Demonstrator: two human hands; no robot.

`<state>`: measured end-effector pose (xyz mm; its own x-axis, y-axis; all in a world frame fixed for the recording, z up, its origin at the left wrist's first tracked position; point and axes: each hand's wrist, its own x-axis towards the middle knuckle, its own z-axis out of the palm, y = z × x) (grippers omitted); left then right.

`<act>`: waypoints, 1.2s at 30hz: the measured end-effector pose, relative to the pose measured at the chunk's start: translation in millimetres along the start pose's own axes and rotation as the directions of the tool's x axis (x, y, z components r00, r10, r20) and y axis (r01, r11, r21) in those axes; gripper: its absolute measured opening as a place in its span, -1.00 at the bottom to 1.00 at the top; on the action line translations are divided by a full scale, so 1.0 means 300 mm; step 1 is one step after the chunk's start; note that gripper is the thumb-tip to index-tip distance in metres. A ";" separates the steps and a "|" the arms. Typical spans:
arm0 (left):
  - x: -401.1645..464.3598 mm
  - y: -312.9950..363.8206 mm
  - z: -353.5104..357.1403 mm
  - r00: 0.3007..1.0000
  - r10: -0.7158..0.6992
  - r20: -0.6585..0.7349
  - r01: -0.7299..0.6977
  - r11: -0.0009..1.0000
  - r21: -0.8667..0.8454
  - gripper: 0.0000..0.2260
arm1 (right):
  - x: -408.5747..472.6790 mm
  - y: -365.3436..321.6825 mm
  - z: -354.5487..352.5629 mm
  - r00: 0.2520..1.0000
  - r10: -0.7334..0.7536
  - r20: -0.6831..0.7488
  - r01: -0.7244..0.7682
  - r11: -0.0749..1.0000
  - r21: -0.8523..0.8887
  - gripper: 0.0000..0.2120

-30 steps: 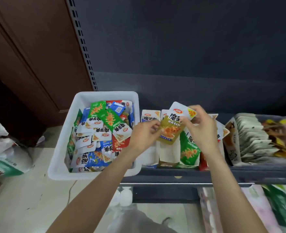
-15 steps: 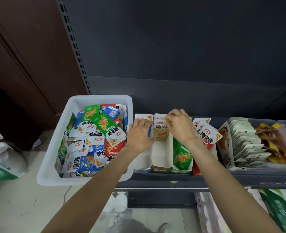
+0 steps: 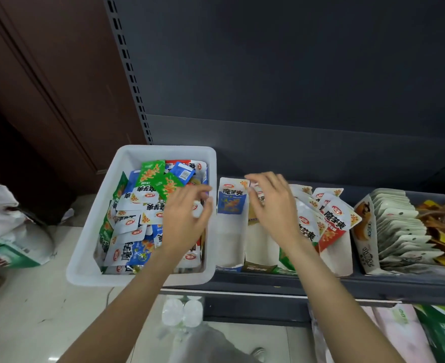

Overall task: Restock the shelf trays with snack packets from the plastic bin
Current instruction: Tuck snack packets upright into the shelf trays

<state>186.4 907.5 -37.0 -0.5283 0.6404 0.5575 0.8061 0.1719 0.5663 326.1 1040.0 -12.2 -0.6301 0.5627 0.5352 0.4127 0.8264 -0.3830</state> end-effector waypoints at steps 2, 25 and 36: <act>-0.030 -0.081 -0.090 0.998 -0.043 -0.048 0.046 0.998 0.053 -0.80 | -0.006 -0.088 0.017 0.991 -0.027 0.132 0.013 0.994 0.111 -0.78; -0.078 -0.402 -0.180 0.951 -0.256 0.172 0.178 0.912 0.370 -0.78 | -0.023 -0.310 0.483 0.761 0.038 0.648 0.105 0.978 -0.181 -0.52; -0.027 -0.439 -0.162 0.751 -0.289 0.593 -0.055 0.868 0.493 -0.35 | 0.000 -0.323 0.432 0.768 0.094 0.634 0.096 0.961 -0.259 -0.46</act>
<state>71.7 843.3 -86.6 -0.4719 0.8754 -0.1047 0.8604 0.4832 0.1622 201.0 957.2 -72.7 -0.8619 0.4967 -0.1022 0.5064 0.8537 -0.1215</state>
